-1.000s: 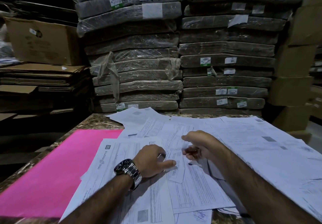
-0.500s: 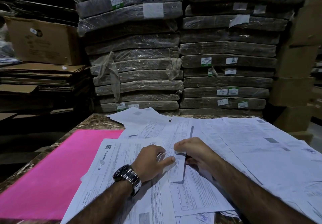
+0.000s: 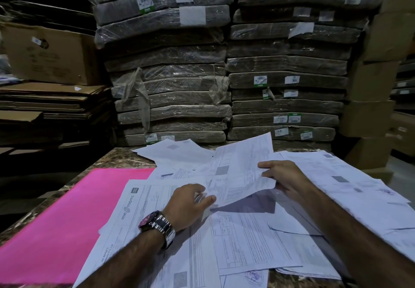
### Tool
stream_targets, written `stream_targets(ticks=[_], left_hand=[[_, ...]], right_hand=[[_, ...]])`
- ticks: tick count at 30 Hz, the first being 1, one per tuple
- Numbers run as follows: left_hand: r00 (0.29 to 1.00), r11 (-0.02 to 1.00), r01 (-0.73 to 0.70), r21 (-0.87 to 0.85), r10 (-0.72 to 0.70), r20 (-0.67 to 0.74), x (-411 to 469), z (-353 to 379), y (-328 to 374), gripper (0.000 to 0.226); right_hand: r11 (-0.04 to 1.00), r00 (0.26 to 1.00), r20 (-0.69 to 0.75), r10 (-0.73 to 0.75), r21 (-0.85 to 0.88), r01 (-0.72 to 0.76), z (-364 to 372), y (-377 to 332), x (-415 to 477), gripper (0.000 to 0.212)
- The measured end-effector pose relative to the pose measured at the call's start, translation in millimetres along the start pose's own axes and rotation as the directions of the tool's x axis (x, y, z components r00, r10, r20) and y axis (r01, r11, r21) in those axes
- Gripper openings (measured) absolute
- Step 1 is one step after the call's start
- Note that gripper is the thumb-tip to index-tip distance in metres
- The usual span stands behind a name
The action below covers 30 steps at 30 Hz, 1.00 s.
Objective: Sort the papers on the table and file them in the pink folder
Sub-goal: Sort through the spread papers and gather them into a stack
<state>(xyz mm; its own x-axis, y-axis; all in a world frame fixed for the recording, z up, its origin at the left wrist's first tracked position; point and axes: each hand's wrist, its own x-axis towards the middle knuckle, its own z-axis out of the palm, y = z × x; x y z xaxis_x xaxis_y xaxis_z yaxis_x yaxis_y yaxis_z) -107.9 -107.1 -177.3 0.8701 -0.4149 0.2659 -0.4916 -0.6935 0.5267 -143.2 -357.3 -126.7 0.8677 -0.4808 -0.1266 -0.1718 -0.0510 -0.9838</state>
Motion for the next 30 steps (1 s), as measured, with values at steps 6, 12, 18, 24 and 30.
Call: stream_targets(ticks=[6, 12, 18, 24, 30], left_hand=[[0.986, 0.978, 0.133, -0.163, -0.114, 0.118, 22.7, -7.4, 23.7, 0.055], [0.934, 0.859, 0.318, -0.401, -0.21, 0.289, 46.6, 1.6, 35.5, 0.061], [0.905, 0.74, 0.403, -0.538, -0.236, 0.354, 52.7, -2.0, 42.2, 0.031], [0.927, 0.758, 0.363, -0.543, -0.234, 0.293, 37.3, -32.8, 27.3, 0.033], [0.934, 0.78, 0.356, -0.515, -0.314, 0.17, -17.2, -72.2, -10.9, 0.04]], right_hand=[[0.999, 1.0, 0.004, 0.026, 0.043, -0.026, -32.1, 0.8, -2.9, 0.029], [0.998, 1.0, 0.021, 0.008, 0.064, -0.009, -54.0, -3.1, -11.2, 0.032], [0.992, 0.993, 0.12, -0.001, 0.127, -0.015, -60.0, -5.9, -24.2, 0.033], [0.994, 0.972, 0.232, -0.022, 0.106, -0.003, -37.1, -7.6, -39.6, 0.033], [1.0, 0.939, 0.345, -0.006, -0.01, 0.01, 17.8, 5.5, -55.5, 0.037]])
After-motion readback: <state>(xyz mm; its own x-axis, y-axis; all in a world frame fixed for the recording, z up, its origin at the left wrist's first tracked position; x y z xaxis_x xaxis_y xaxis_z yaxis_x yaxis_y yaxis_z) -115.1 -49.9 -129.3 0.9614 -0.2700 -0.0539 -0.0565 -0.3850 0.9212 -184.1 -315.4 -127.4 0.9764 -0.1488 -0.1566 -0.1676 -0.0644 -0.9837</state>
